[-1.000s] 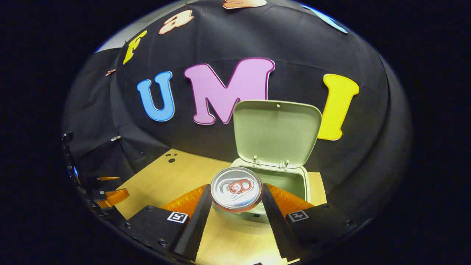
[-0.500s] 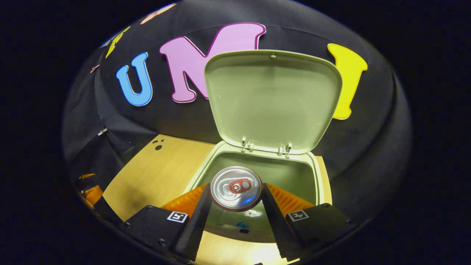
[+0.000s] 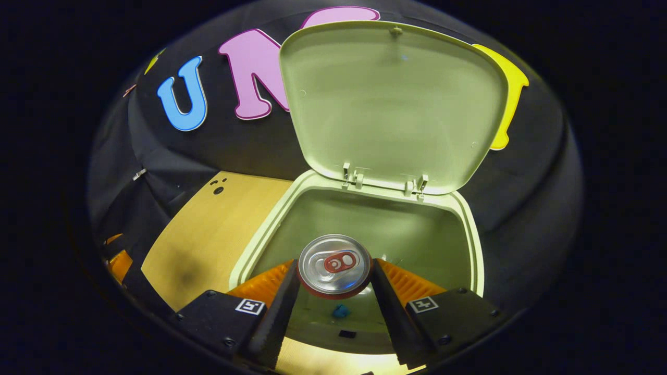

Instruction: Press the lid of the desktop garbage bin to open it, pick up the crumpled paper on the desktop and throw it into the bin, then pick up the pop can on the desktop and drop it into the bin, and finally close the garbage bin lid.

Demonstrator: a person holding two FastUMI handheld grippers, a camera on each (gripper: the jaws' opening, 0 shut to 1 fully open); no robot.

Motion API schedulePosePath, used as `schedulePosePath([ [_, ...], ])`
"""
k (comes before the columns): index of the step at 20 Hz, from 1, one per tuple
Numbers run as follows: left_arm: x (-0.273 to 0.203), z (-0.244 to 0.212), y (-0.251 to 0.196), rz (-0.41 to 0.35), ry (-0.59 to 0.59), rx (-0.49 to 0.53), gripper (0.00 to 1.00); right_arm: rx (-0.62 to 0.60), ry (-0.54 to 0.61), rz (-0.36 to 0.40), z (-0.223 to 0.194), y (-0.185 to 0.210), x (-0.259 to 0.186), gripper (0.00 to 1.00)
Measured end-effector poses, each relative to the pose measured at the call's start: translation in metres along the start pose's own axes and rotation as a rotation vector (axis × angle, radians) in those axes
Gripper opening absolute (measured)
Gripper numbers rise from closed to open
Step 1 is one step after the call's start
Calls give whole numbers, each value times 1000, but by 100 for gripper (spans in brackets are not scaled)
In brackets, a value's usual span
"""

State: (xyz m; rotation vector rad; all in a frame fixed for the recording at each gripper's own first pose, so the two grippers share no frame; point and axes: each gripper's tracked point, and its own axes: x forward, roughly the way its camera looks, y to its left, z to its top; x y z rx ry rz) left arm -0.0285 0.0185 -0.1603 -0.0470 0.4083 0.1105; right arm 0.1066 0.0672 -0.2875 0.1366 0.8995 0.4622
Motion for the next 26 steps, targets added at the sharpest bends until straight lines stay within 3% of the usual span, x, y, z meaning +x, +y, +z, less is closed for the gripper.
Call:
schedulePosePath([
  [13, -9, -2, -3, -12, 2, 4, 93, 18, -57, 1, 10, 2, -29, 86],
  [19, -15, -3, -3, -12, -3, 6, 93, 52, -157, 23, 36, 8, -67, 87],
  [26, -21, -4, -10, -29, -10, -1, 93, 42, -357, 16, 98, 5, -123, 87],
])
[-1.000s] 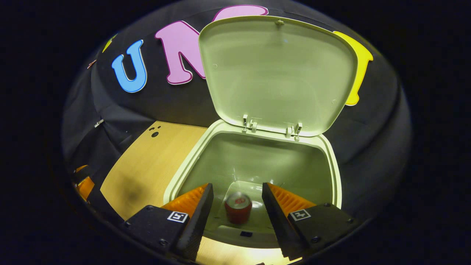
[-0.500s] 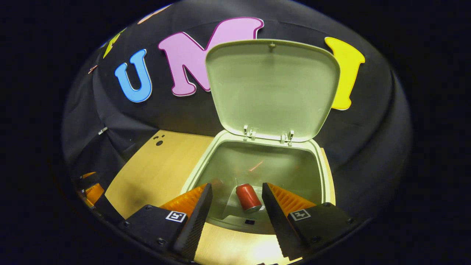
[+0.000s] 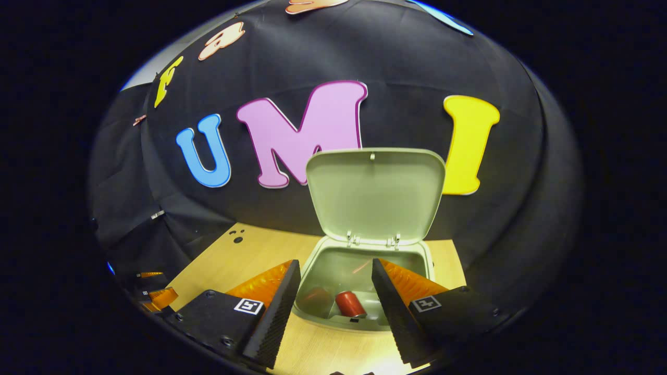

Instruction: Press the lid of the desktop garbage bin to open it, pick up the crumpled paper on the desktop and throw it into the bin, then pick up the pop can on the desktop and drop it into the bin, and finally close the garbage bin lid.

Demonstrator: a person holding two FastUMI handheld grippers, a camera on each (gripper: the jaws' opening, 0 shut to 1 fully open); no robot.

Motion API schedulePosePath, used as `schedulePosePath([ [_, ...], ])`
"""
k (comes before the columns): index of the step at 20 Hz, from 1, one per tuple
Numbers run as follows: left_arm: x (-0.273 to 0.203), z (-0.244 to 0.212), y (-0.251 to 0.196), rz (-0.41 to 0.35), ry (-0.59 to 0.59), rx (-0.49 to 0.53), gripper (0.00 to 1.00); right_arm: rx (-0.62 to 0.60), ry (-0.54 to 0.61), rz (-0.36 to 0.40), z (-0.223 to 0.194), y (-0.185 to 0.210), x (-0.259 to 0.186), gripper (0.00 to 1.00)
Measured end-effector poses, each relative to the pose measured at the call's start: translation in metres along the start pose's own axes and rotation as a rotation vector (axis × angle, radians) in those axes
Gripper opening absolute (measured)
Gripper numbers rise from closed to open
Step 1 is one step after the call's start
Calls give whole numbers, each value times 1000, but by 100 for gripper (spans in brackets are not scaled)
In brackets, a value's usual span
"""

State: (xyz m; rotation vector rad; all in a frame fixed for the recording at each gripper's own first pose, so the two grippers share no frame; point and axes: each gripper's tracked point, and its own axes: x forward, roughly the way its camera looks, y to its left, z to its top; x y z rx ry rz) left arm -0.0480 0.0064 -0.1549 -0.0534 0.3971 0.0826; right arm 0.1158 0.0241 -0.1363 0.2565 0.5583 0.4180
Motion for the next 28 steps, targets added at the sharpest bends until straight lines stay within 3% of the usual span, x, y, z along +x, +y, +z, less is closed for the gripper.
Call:
schedulePosePath([
  [8, -7, 0, -6, -4, -10, -4, 93, -69, -197, -24, 82, 2, -15, 92],
  [16, -12, 3, -3, 17, -20, -12, 93, -96, -284, -59, 137, -4, 2, 92],
  [21, -14, 6, 4, 43, -27, -20, 93, -89, -288, -88, 151, -18, 30, 92],
  [28, -12, 7, 14, 78, -24, -21, 93, -64, -229, -111, 140, -33, 76, 92],
])
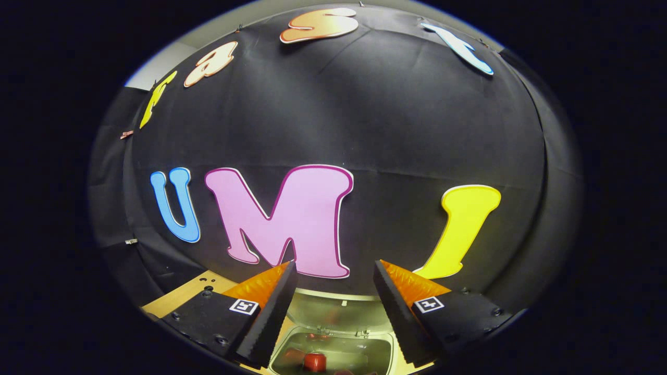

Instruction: Press the lid of the desktop garbage bin to open it, pick up the crumpled paper on the desktop and throw it into the bin, then pick up the pop can on the desktop and drop it into the bin, and finally close the garbage bin lid.

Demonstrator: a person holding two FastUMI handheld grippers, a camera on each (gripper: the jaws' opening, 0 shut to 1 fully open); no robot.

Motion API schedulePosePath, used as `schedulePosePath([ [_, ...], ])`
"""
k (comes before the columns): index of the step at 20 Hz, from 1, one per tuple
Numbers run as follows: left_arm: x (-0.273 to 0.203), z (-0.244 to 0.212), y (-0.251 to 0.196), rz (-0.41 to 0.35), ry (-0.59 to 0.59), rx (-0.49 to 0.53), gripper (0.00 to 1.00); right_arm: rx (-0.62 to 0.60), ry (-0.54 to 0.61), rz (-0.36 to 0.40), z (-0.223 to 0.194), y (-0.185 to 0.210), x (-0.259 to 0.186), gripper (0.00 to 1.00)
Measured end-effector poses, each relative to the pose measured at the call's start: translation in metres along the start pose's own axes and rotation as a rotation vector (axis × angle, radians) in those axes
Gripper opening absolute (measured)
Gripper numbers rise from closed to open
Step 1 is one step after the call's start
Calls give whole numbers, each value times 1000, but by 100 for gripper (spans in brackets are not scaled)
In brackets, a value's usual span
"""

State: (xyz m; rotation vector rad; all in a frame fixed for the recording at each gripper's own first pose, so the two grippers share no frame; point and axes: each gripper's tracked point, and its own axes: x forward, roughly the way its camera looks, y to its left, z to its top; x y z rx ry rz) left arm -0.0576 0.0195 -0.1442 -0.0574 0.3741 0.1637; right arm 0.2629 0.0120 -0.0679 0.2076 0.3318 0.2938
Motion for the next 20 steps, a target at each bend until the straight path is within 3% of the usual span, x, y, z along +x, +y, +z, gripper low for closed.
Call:
schedulePosePath([
  [8, 5, -2, 2, 1, 12, -1, 93, 66, 74, 11, -20, -4, 12, 94],
  [20, 11, -2, -7, -58, 22, 19, 93, 84, 191, 74, -73, 9, -58, 94],
])
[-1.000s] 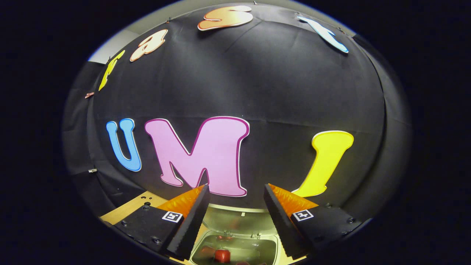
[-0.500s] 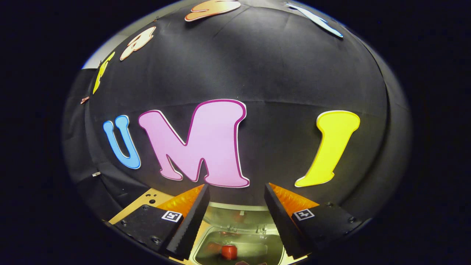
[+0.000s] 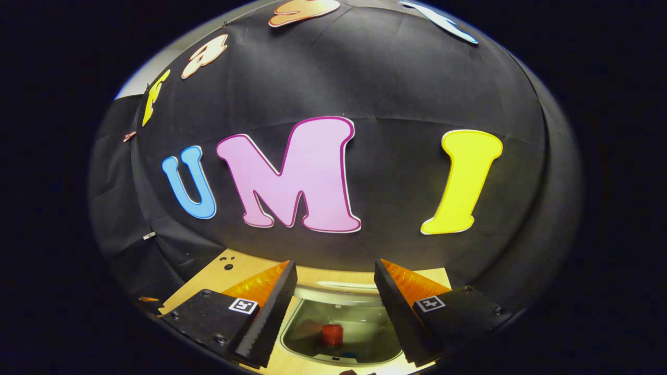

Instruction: Press the lid of the desktop garbage bin to open it, pick up the crumpled paper on the desktop and throw it into the bin, then pick up the pop can on the desktop and drop it into the bin, and finally close the garbage bin lid.

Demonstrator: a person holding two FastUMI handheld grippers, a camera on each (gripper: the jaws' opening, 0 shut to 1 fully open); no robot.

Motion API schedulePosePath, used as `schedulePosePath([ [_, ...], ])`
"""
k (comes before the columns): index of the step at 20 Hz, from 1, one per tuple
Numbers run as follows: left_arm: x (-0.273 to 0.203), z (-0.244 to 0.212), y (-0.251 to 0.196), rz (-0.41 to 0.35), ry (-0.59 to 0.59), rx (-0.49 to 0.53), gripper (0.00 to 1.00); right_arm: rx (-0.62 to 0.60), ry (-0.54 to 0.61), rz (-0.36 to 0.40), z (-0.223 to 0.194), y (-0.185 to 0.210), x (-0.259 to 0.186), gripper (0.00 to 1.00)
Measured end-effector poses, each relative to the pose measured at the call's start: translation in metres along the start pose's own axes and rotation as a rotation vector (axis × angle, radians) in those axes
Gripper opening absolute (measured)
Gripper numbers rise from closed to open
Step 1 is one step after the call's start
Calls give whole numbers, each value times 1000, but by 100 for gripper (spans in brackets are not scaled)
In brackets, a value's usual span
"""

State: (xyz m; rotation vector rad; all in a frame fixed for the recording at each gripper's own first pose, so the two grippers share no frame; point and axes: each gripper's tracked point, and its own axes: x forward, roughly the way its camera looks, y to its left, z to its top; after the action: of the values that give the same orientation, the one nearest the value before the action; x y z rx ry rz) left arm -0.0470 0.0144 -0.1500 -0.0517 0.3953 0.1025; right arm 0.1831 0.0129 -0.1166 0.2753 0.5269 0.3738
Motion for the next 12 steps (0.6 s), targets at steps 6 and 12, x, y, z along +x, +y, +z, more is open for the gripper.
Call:
schedulePosePath([
  [6, 2, 0, -3, -22, 1, 8, 93, 39, 65, 12, -39, 5, -12, 94],
  [12, 4, -1, -7, -35, 3, 11, 93, 36, 130, 12, -71, 7, -16, 97],
])
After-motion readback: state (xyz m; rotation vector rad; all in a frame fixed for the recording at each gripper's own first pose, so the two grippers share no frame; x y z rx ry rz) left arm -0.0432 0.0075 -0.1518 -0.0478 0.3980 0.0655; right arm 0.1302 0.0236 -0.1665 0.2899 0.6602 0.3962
